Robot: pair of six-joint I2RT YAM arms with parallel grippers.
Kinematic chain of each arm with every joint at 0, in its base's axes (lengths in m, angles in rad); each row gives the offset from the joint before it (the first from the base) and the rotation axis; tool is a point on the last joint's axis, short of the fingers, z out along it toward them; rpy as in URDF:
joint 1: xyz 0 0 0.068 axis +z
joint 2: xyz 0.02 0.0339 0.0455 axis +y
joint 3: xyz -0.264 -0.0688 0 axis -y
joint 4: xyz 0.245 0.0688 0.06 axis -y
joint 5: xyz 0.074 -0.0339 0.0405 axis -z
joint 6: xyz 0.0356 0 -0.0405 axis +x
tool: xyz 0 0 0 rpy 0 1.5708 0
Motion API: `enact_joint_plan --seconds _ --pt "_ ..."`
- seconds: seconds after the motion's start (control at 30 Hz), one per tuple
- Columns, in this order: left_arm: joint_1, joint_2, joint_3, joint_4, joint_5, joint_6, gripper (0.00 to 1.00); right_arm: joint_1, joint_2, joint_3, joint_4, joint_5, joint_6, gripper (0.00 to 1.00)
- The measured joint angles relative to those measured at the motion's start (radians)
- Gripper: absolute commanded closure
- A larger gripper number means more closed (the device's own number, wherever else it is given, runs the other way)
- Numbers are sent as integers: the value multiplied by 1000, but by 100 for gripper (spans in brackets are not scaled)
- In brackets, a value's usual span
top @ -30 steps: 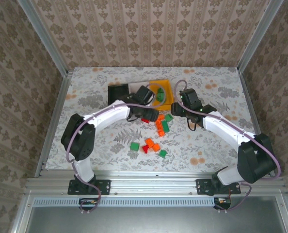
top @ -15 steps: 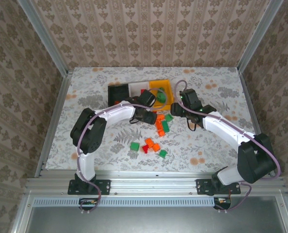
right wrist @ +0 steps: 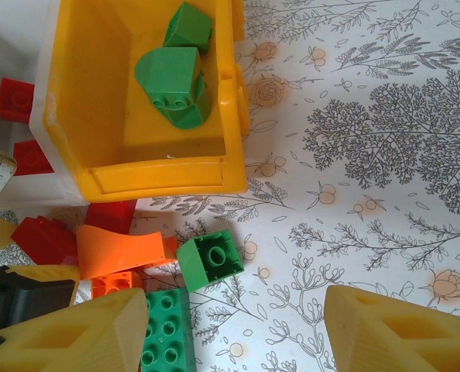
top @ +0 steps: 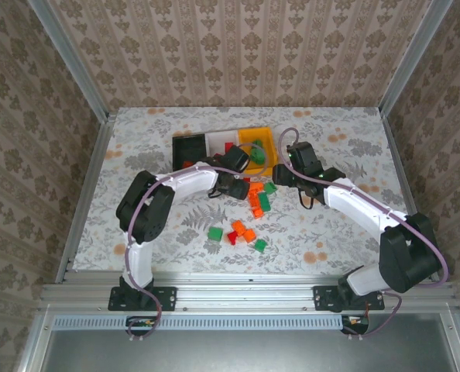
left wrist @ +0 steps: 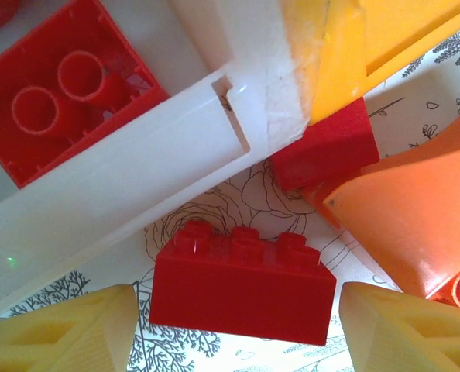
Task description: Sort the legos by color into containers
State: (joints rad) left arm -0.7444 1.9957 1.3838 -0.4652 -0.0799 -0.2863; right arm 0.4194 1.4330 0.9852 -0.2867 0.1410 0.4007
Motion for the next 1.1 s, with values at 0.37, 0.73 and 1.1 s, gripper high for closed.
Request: enact_joint_plan --seconds 0.37,0.73,1.1 --pt "0 21 6 48 5 45 46 0 0 0 0 0 0 37" --pt "-22 6 -18 61 -34 56 61 0 0 0 0 0 0 38" --pt "-6 -212 7 -20 -34 67 60 3 9 0 1 -19 1 38"
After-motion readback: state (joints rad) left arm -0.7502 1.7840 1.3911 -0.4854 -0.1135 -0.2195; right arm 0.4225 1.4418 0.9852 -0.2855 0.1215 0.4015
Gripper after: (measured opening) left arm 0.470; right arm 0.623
